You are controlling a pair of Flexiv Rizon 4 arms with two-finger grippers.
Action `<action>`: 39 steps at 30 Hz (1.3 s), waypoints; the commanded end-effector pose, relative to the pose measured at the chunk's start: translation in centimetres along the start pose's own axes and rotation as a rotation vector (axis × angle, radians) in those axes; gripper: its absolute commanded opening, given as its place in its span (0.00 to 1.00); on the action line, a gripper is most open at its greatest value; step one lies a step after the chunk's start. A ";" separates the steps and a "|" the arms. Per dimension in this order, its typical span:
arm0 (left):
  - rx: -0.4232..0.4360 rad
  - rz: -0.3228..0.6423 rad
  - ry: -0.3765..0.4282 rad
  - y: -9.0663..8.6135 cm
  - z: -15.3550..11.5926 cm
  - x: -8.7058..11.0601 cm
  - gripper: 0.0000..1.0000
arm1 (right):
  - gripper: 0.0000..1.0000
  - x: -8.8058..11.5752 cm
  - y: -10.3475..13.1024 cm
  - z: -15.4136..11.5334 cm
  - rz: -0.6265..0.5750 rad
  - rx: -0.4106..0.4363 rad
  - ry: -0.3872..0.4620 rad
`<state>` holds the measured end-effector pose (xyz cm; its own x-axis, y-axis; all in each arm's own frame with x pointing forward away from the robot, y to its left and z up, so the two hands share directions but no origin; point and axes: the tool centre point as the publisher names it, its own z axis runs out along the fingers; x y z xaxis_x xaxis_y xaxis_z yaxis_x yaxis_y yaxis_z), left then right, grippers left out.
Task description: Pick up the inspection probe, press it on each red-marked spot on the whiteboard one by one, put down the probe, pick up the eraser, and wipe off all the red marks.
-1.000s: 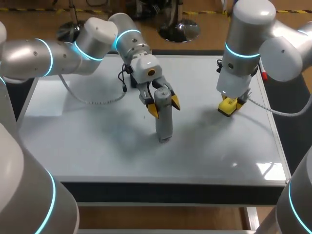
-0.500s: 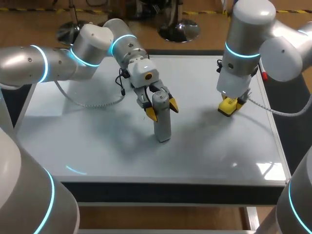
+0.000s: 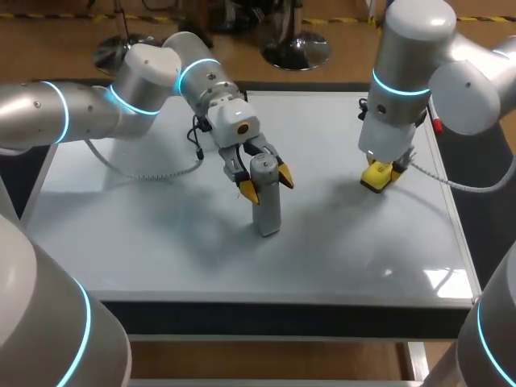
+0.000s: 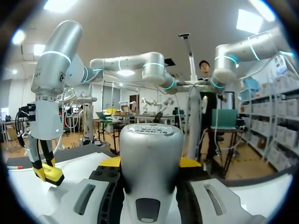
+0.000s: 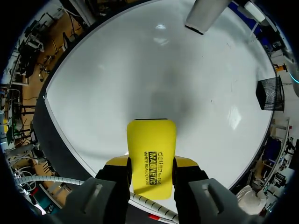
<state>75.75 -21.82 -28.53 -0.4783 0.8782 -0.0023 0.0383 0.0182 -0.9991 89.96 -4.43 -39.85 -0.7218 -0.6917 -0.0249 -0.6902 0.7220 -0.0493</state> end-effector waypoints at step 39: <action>-0.014 -0.026 -0.042 1.1 0.2 0.9 0.00 | 0.00 0.0 -0.1 0.0 -0.002 0.002 0.002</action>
<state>75.52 -21.37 -29.33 -0.5110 0.8593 0.0216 0.0342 0.0454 -0.9984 89.96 -4.43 -39.85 -0.7218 -0.6917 -0.0250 -0.6902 0.7220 -0.0493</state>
